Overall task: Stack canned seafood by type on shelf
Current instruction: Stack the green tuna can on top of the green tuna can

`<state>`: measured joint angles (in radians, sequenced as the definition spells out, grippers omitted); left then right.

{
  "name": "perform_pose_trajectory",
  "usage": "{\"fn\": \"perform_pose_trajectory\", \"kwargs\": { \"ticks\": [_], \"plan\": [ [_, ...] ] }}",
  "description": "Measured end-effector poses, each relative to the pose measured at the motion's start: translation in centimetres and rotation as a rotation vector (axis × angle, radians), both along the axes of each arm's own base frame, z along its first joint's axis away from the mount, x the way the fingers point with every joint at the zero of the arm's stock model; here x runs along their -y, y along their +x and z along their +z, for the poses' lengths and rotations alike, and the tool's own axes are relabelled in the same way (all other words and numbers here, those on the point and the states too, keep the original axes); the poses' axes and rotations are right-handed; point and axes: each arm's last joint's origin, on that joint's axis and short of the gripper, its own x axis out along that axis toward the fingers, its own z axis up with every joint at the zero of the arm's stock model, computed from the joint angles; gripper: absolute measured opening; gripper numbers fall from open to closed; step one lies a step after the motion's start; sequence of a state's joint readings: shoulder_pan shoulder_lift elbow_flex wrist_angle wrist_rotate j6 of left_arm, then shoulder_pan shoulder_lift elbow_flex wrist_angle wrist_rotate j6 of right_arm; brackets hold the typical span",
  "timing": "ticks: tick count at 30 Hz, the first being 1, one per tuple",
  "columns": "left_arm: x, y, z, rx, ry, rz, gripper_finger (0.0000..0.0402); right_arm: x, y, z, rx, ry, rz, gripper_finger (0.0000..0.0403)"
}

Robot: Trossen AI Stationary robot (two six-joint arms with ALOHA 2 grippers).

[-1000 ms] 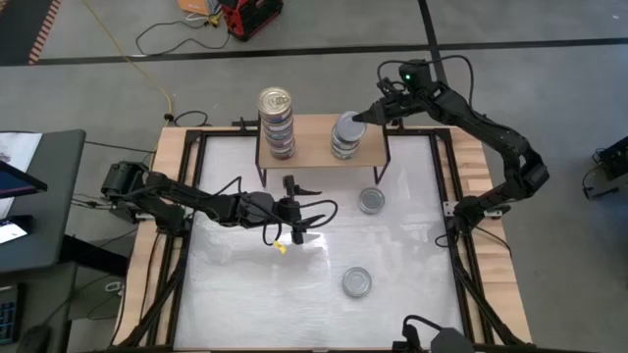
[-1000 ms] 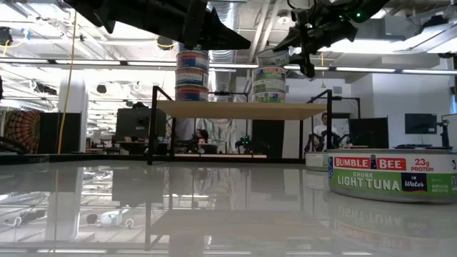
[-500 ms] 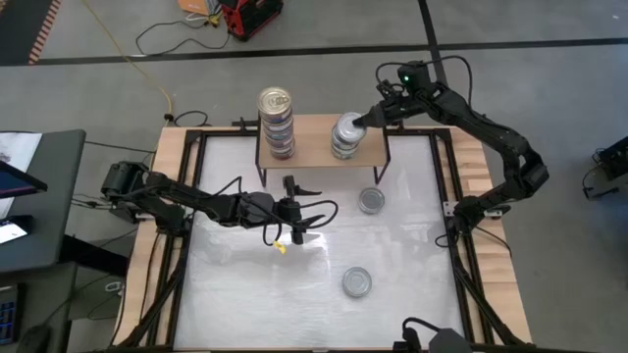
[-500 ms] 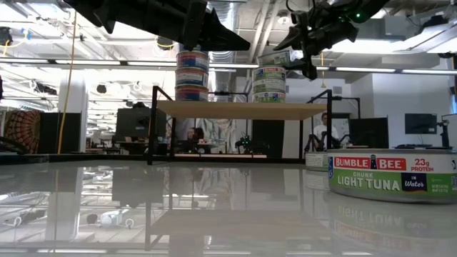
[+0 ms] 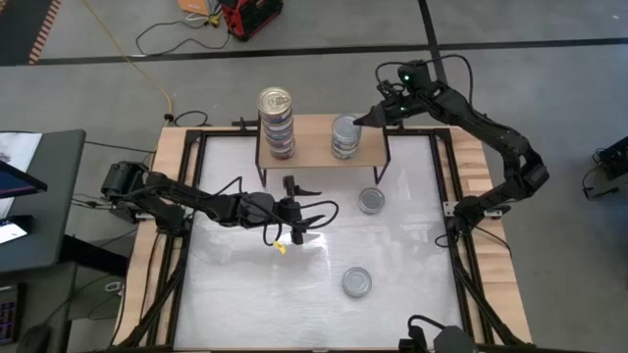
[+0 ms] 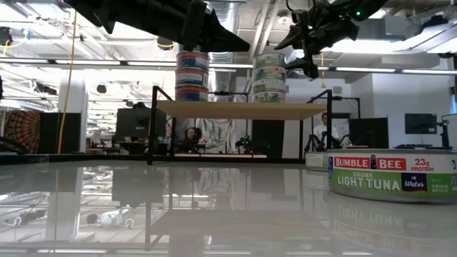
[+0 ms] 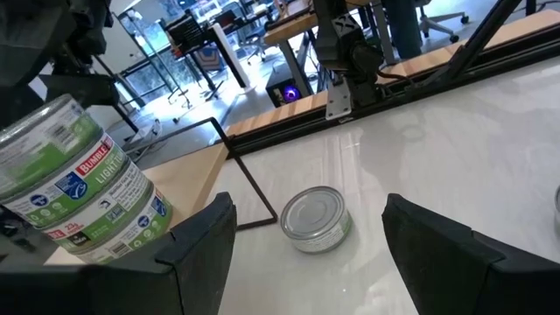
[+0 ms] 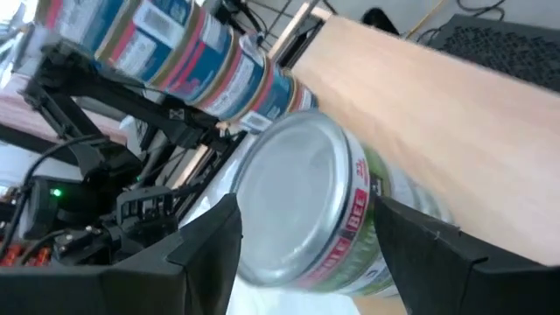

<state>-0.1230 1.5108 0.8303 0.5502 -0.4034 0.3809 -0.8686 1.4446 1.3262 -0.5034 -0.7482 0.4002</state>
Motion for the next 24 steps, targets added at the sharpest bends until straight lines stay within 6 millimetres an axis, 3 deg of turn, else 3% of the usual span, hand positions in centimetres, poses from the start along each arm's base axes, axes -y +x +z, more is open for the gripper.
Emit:
{"fn": "perform_pose_trajectory", "kwargs": {
  "ticks": [5,9,12,16,20,24],
  "plan": [
    [0.0,0.0,-0.1,-0.006,-0.011,0.002,0.0277,0.2,-1.2,0.3,-0.03,-0.034,-0.039,0.0282],
    [0.0,0.0,-0.3,-0.022,-0.036,-0.013,0.0277,-1.3,-3.0,1.8,-0.067,-0.158,-0.06,0.0282],
    [0.3,0.0,-0.5,-0.03,-0.101,-0.086,0.0277,-3.7,-3.7,2.7,-0.139,-0.282,-0.082,0.0282],
    [0.7,1.4,-1.5,-0.063,-0.198,-0.112,0.0277,-7.5,-3.5,2.4,-0.163,-0.367,-0.032,0.0282],
    [1.9,2.9,-2.8,-0.168,-0.229,-0.12,0.0277,-11.3,-3.6,0.2,-0.186,-0.39,0.059,0.0282],
    [3.3,3.4,-2.9,-0.166,-0.284,-0.144,0.0277,-15.1,-4.2,-2.5,-0.212,-0.417,0.083,0.0282]
  ]
}}
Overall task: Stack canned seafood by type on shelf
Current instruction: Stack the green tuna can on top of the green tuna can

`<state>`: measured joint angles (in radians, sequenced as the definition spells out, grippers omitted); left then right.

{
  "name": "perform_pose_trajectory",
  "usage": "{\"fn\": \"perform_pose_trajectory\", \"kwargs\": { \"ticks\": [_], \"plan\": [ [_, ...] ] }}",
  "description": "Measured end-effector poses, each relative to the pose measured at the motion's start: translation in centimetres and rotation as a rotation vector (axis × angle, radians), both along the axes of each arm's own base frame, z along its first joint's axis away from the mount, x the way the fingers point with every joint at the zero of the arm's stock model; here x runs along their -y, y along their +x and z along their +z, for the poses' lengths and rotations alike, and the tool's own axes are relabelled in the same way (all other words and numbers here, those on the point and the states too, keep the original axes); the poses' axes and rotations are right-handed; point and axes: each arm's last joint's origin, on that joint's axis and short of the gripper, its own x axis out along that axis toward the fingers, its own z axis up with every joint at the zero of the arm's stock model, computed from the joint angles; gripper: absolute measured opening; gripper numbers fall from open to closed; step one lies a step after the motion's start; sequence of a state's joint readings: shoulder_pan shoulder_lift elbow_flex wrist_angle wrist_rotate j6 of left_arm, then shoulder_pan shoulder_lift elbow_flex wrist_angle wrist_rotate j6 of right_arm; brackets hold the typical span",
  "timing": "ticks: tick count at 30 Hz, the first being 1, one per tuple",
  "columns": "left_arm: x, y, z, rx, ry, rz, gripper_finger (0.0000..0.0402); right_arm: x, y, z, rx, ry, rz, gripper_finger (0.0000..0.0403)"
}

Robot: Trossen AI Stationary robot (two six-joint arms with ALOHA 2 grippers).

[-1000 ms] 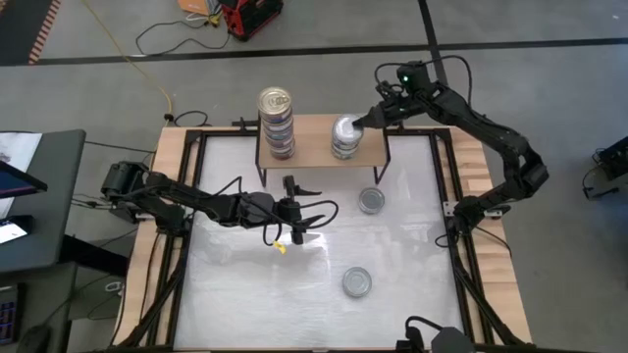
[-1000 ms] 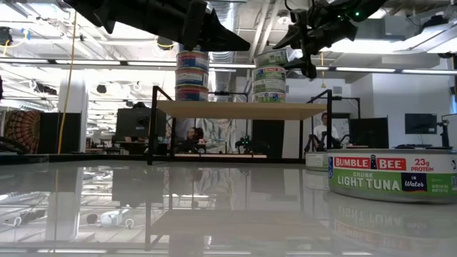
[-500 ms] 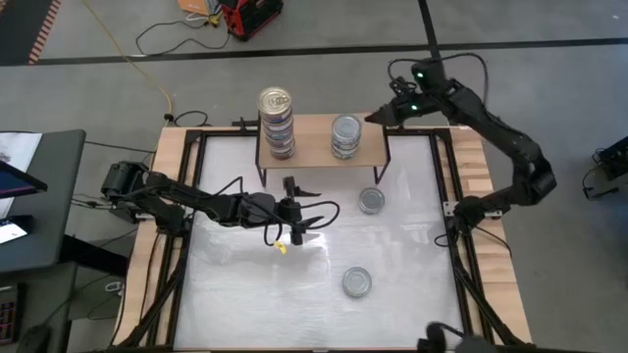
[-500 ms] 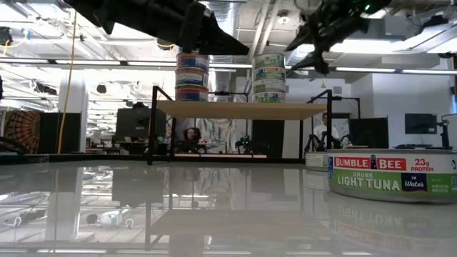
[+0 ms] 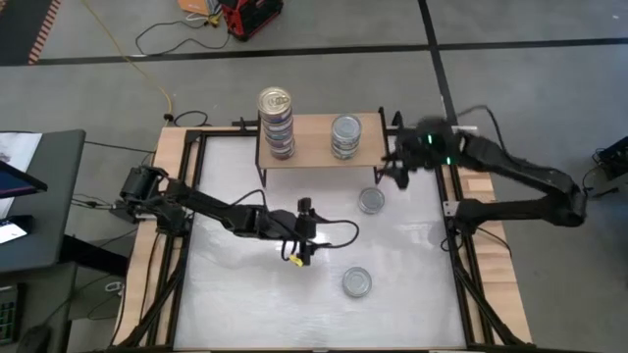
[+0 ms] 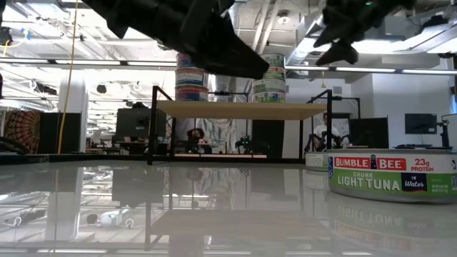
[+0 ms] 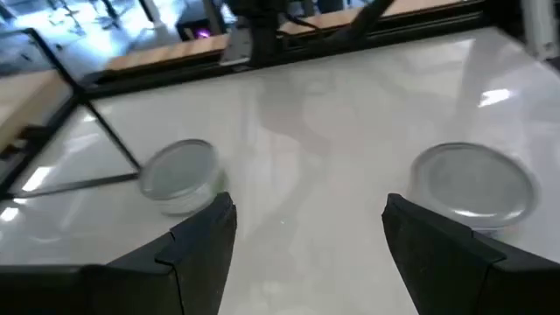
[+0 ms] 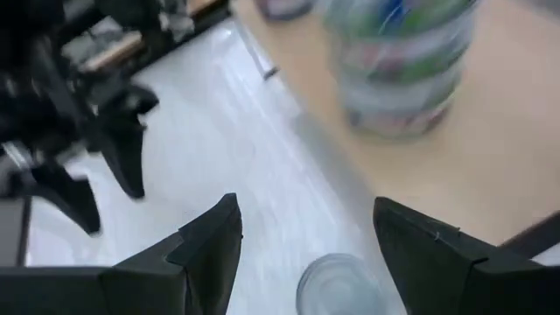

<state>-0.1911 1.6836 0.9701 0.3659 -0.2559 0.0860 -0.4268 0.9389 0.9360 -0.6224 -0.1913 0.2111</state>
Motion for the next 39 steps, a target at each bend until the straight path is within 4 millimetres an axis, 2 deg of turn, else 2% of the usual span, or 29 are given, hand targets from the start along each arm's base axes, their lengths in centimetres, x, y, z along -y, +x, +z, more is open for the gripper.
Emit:
{"fn": "perform_pose_trajectory", "kwargs": {
  "ticks": [4,10,19,23,30,39],
  "plan": [
    [1.1,0.0,0.3,0.01,-0.066,-0.006,0.0277,-3.6,-1.2,-1.1,0.074,-0.055,0.003,0.0282],
    [3.2,-0.5,0.3,0.009,-0.174,-0.027,0.0277,-7.7,-2.1,-2.3,0.218,-0.123,0.03,0.0282],
    [4.9,-1.1,0.0,-0.012,-0.338,0.036,0.0277,-12.1,-1.3,-4.6,0.209,-0.252,0.069,0.0282],
    [5.5,-0.7,-0.9,-0.018,-0.401,0.074,0.0277,-13.4,-0.9,-5.4,0.174,-0.286,0.088,0.0282],
    [7.6,2.6,-1.5,-0.075,-0.443,0.092,0.0277,-15.2,-0.6,-6.5,0.14,-0.237,0.129,0.0282],
    [9.3,7.2,-3.2,-0.202,-0.475,0.175,0.0277,-17.4,-2.4,-7.1,0.118,-0.172,0.171,0.0282]
  ]
}}
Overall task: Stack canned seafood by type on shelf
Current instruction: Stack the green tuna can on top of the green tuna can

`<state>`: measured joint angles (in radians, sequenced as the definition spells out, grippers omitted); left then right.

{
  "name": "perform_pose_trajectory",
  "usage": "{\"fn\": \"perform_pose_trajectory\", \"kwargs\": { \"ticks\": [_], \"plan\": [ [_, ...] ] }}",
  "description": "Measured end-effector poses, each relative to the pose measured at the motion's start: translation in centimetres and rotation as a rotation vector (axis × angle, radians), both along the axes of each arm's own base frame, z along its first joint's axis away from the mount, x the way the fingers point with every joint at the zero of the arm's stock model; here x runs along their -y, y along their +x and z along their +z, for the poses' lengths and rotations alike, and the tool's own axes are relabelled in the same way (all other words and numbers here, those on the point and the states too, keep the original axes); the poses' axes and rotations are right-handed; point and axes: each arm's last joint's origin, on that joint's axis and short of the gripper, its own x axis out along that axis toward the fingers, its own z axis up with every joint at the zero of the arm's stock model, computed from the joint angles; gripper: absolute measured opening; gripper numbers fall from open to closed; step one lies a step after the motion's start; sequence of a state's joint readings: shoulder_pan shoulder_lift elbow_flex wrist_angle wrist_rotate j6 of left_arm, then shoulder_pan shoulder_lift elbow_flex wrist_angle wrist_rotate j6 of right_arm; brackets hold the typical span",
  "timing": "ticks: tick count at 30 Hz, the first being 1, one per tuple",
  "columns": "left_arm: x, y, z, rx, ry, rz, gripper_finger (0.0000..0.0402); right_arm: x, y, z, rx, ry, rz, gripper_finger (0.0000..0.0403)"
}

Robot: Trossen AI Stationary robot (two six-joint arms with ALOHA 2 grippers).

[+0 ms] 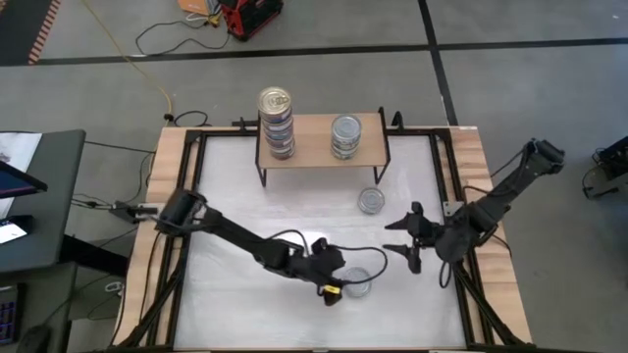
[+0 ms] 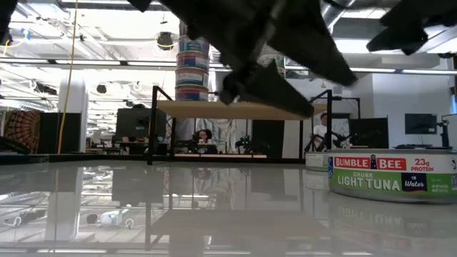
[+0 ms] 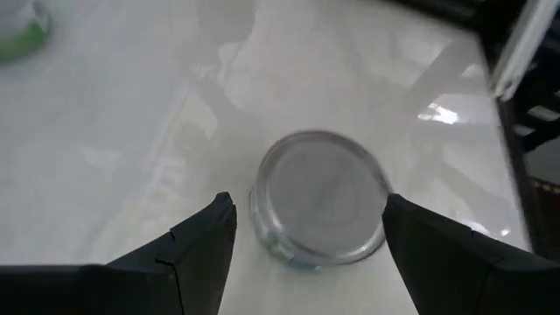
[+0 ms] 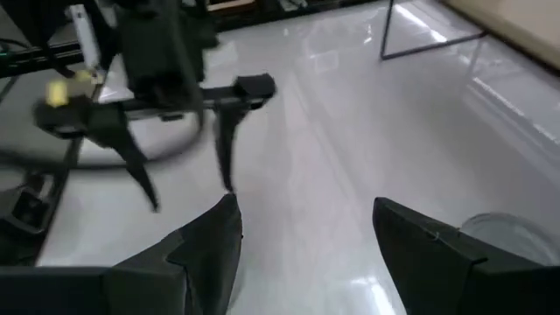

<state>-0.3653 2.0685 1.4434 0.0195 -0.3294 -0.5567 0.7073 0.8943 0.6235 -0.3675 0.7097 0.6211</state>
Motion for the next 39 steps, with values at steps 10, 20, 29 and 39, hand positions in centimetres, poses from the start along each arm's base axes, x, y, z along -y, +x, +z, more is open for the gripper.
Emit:
{"fn": "perform_pose_trajectory", "kwargs": {
  "ticks": [10,20,29,39],
  "plan": [
    [-2.2,2.0,-3.1,-0.086,-0.118,0.115,0.0273,-3.0,0.1,-2.2,-0.077,0.006,0.063,0.0282],
    [-2.1,1.9,-3.1,-0.121,-0.183,0.079,0.0167,-3.4,0.3,-2.6,-0.086,0.004,0.058,0.0282],
    [-1.8,1.9,-2.9,-0.098,-0.189,0.068,0.0122,-3.5,0.2,-1.2,-0.105,0.066,0.127,0.0282],
    [-2.1,2.1,-2.8,-0.094,-0.183,0.048,0.0123,-3.2,-0.4,-2.0,-0.241,0.087,0.156,0.0282]
  ]
}}
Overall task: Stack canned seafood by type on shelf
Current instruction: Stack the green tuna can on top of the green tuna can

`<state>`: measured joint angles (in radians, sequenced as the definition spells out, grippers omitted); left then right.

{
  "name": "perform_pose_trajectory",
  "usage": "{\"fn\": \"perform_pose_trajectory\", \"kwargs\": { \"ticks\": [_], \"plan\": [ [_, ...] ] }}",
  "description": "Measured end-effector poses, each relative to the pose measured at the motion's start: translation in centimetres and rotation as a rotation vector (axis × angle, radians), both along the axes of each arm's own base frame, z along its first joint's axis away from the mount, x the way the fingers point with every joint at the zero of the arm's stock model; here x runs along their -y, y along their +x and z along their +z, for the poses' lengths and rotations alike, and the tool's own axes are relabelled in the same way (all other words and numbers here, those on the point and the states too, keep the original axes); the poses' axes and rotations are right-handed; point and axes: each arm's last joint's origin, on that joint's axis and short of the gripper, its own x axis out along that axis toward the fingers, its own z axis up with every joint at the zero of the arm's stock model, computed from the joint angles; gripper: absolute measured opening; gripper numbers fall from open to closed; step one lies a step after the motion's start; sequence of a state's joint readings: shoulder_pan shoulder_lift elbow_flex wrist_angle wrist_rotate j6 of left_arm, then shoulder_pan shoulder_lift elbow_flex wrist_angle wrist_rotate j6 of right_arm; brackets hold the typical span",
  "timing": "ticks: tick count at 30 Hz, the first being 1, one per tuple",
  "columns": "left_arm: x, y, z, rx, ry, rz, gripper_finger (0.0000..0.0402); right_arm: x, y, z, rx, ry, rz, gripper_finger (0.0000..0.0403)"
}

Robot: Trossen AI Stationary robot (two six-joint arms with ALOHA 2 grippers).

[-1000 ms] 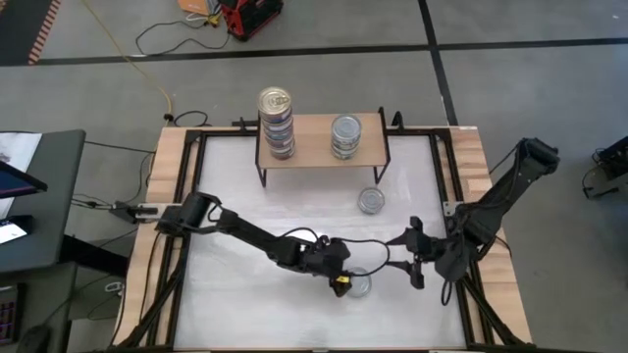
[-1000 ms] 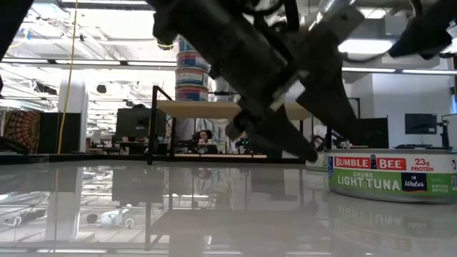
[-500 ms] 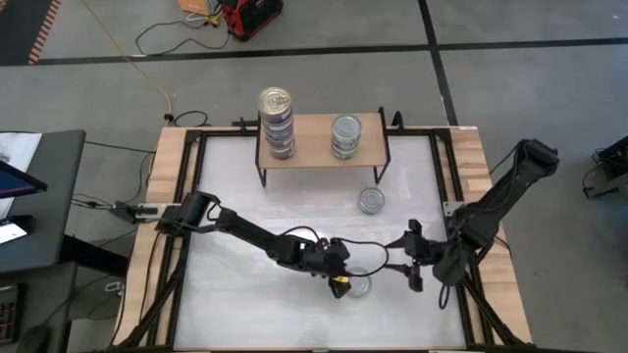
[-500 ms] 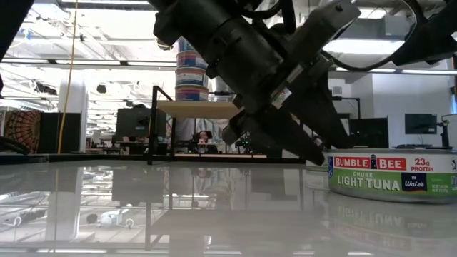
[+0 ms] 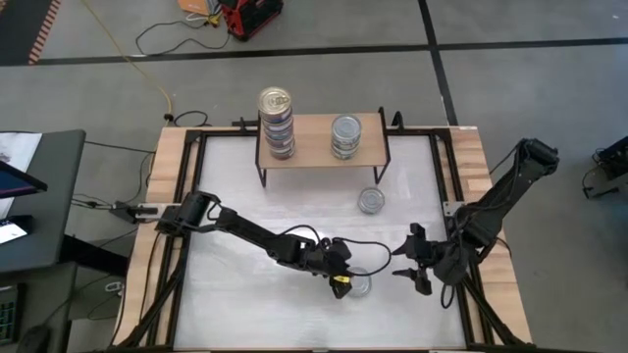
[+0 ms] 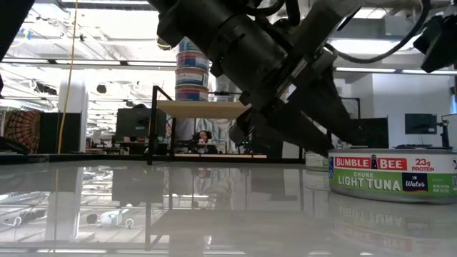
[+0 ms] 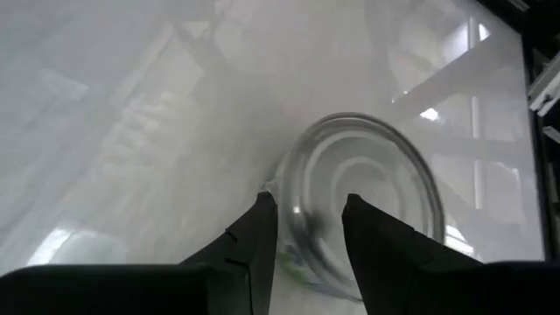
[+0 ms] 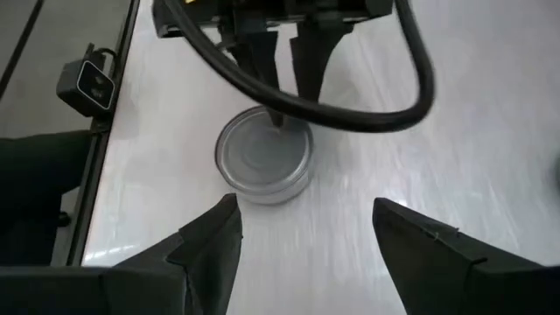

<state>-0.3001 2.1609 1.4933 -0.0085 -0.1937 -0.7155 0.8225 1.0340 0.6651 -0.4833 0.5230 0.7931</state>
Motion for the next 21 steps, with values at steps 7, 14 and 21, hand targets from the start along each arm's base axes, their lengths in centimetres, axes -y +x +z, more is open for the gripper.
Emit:
{"fn": "perform_pose_trajectory", "kwargs": {
  "ticks": [7,14,21],
  "plan": [
    [-0.1,-0.1,-0.2,-0.022,0.047,-0.011,0.0109,0.0,0.0,0.0,0.001,-0.003,0.007,0.0282],
    [-0.6,-0.2,-0.3,-0.052,0.057,-0.019,0.0032,-1.0,0.8,0.0,0.034,0.017,0.089,0.0282],
    [-1.6,-0.1,-0.5,-0.083,0.076,-0.023,0.0001,-3.7,3.3,-2.3,0.105,-0.193,0.278,0.0282]
  ]
}}
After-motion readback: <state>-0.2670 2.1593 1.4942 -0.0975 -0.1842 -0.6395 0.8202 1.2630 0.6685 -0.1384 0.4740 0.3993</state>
